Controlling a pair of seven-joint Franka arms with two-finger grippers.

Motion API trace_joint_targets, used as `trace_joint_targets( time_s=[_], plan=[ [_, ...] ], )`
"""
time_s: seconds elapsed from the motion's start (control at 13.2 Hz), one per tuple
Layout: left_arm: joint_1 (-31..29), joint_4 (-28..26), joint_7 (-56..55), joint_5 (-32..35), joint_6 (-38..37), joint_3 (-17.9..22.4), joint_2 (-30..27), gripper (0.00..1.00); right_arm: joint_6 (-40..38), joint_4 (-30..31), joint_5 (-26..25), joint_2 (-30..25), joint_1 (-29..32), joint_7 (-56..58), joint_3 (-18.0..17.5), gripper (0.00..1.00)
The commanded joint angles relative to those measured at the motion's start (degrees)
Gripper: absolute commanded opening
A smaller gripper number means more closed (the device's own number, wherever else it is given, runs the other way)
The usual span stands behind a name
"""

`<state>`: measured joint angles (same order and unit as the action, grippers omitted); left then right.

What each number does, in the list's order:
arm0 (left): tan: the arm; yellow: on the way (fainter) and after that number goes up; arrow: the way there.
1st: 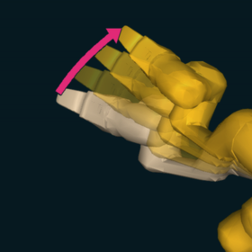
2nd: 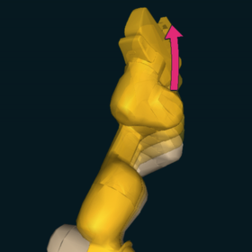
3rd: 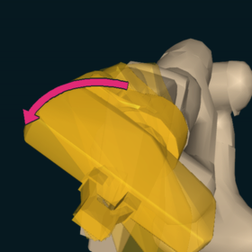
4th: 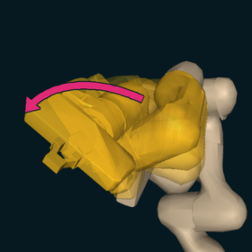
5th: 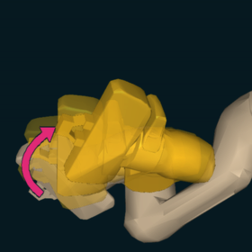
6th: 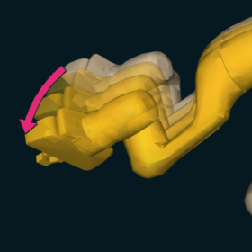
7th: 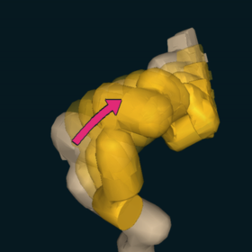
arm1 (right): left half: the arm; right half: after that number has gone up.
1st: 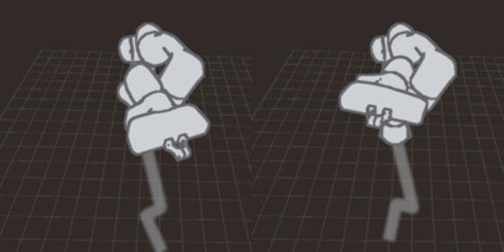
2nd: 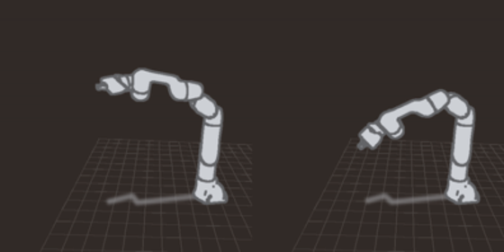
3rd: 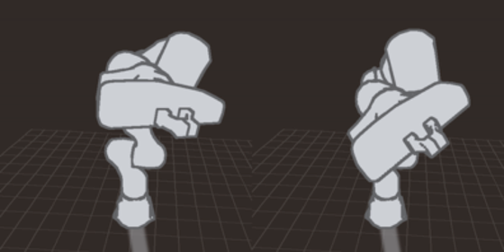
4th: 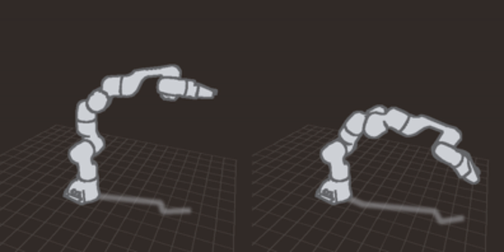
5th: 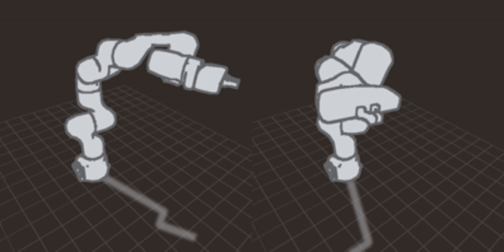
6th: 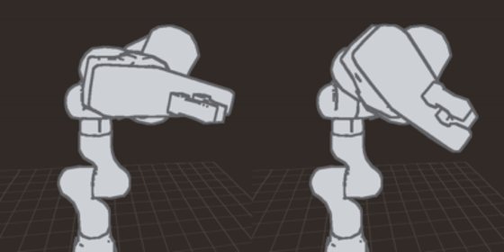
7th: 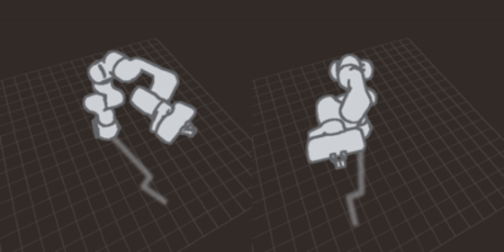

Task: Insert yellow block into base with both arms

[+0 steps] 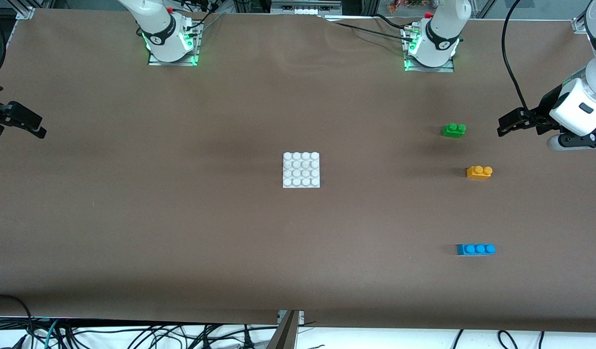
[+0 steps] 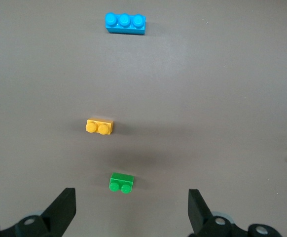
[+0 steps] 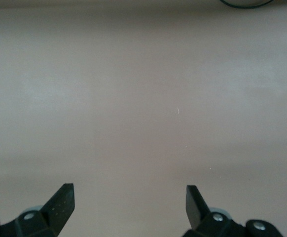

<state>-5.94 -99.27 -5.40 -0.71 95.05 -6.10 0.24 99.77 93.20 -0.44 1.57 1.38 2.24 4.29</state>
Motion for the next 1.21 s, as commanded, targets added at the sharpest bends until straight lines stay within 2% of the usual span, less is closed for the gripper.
trace_joint_targets(
  time_s=[0.0, 0.15, 0.45, 0.83, 1.13],
  plan=[
    [-0.48, -0.66, 1.27, -0.87, 0.66, -0.14, -0.77, 1.0, -1.77, -2.32, -0.26, 1.6, 0.29, 0.57, -0.07, 1.0],
    [-0.48, -1.53, 1.36, -0.79, 2.32, -0.14, -0.68, 1.0, -1.77, -2.23, -0.17, 1.77, 0.46, 0.48, 0.02, 1.0],
    [-4.07, -7.86, 6.36, -0.7, 12.42, -0.05, -0.33, 1.0, -1.77, -2.32, -0.44, 2.04, 0.11, 0.39, -0.24, 1.0],
    [-7.42, -7.86, 6.45, -0.08, 17.18, 0.03, 7.04, 1.0, -1.69, -2.32, -0.35, 2.13, 0.11, 0.39, -0.24, 1.0],
    [-7.51, -7.86, 6.45, -0.08, 19.19, 0.12, 11.95, 1.0, -1.69, -2.32, -0.26, 2.13, 0.11, 0.39, -0.24, 1.0]
  ],
)
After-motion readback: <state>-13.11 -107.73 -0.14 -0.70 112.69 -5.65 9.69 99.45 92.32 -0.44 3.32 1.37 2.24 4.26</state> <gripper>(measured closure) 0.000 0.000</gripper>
